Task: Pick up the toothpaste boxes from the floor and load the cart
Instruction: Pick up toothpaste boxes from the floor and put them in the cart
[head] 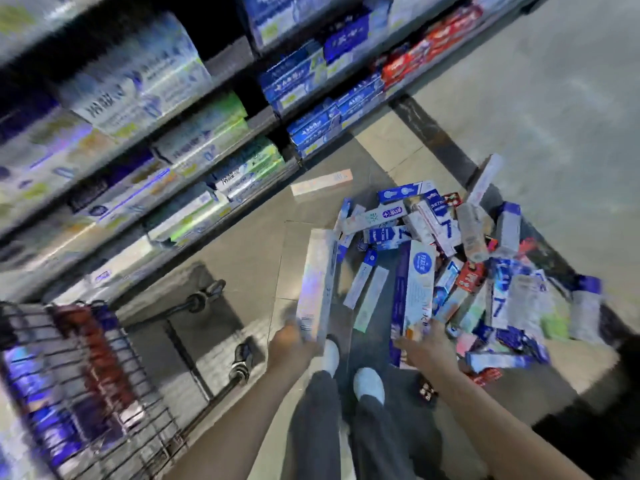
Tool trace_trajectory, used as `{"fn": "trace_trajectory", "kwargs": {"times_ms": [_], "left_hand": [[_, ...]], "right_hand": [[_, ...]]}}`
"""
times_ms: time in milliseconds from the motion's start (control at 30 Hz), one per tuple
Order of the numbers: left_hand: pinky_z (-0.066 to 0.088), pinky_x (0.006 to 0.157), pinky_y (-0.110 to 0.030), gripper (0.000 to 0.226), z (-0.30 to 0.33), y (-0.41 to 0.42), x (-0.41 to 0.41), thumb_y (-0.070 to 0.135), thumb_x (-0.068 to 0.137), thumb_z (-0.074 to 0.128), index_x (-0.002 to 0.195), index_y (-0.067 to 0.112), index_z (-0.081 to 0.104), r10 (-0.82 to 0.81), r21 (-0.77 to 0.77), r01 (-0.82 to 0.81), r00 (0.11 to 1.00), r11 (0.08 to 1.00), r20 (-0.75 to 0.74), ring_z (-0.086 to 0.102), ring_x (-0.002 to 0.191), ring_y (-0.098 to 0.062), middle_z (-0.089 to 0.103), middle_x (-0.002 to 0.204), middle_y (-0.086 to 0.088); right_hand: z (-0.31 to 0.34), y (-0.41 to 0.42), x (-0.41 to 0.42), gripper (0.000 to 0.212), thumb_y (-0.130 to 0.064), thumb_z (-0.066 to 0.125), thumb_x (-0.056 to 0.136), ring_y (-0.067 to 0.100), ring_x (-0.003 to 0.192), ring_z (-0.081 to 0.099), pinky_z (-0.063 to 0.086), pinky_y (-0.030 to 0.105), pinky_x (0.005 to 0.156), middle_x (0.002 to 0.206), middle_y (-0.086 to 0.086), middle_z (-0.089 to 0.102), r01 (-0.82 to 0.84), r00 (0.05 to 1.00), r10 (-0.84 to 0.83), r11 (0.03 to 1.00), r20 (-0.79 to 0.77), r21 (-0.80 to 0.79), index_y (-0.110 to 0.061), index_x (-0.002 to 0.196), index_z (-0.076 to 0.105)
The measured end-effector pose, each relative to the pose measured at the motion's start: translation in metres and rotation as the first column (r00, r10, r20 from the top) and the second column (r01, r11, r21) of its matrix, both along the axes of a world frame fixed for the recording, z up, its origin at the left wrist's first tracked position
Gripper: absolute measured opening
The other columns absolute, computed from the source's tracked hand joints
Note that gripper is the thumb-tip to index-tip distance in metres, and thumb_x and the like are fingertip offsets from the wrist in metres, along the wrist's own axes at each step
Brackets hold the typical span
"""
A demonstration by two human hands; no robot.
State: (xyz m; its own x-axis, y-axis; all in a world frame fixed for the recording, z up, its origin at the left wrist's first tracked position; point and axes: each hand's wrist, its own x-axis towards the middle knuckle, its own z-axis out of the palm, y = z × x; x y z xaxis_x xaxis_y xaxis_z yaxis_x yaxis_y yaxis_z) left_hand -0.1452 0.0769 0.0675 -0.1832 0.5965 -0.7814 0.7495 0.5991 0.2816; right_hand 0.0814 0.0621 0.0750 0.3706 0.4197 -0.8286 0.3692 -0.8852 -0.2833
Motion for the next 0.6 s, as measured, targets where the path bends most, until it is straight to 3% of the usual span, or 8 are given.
{"fn": "trace_trajectory", "kwargs": {"times_ms": [67, 200, 400, 500, 600], "left_hand": [[0.032, 0.066, -0.025, 0.039, 0.042, -0.006, -0.002, 0.039, 0.080, 0.070, 0.090, 0.015, 0.040, 0.022, 0.025, -0.022, 1.000, 0.999, 0.007, 0.062, 0.097, -0.024, 0.053, 0.082, 0.004], [0.040, 0.070, -0.028, 0.045, 0.107, -0.033, -0.011, 0.040, 0.078, 0.072, 0.101, 0.010, 0.049, 0.123, 0.084, -0.127, 0.991, 0.988, 0.043, 0.061, 0.097, -0.025, 0.061, 0.094, -0.002], [0.040, 0.058, -0.023, 0.049, 0.177, -0.070, -0.022, 0.035, 0.073, 0.076, 0.111, 0.008, 0.058, 0.290, 0.195, -0.311, 0.948, 0.930, 0.127, 0.062, 0.088, -0.020, 0.068, 0.106, -0.004], [0.044, 0.068, -0.028, 0.055, 0.209, -0.093, -0.027, 0.037, 0.068, 0.075, 0.112, 0.010, 0.055, 0.351, 0.238, -0.376, 0.925, 0.895, 0.143, 0.063, 0.095, -0.023, 0.067, 0.108, -0.005], [0.047, 0.076, -0.030, 0.048, 0.243, -0.116, -0.031, 0.032, 0.067, 0.075, 0.108, 0.011, 0.062, 0.394, 0.299, -0.420, 0.907, 0.857, 0.147, 0.064, 0.100, -0.025, 0.068, 0.110, -0.008]], "right_hand": [[0.042, -0.002, -0.002, 0.062, -0.019, 0.071, 0.083, 0.022, 0.086, 0.052, 0.043, 0.030, 0.074, 0.108, 0.009, 0.054, -0.052, 0.998, 0.053, 0.998, -0.020, 0.043, -0.010, 0.133, 0.035], [0.113, -0.010, -0.002, 0.063, -0.028, 0.069, 0.083, 0.023, 0.091, 0.054, 0.042, 0.033, 0.075, 0.123, 0.010, 0.057, -0.202, 0.979, 0.204, 0.975, -0.006, 0.093, -0.015, 0.132, 0.032], [0.193, -0.015, -0.001, 0.068, -0.028, 0.071, 0.081, 0.030, 0.109, 0.057, 0.045, 0.035, 0.084, 0.124, 0.010, 0.056, -0.354, 0.932, 0.361, 0.910, 0.007, 0.214, -0.014, 0.134, 0.032], [0.211, -0.011, 0.000, 0.066, -0.030, 0.075, 0.070, 0.026, 0.098, 0.063, 0.052, 0.045, 0.088, 0.110, 0.005, 0.063, -0.378, 0.918, 0.397, 0.876, -0.004, 0.299, -0.017, 0.125, 0.041], [0.213, 0.001, -0.001, 0.069, -0.038, 0.077, 0.057, 0.023, 0.087, 0.067, 0.055, 0.044, 0.082, 0.101, 0.002, 0.068, -0.470, 0.864, 0.502, 0.800, 0.013, 0.373, -0.018, 0.118, 0.051]]}}
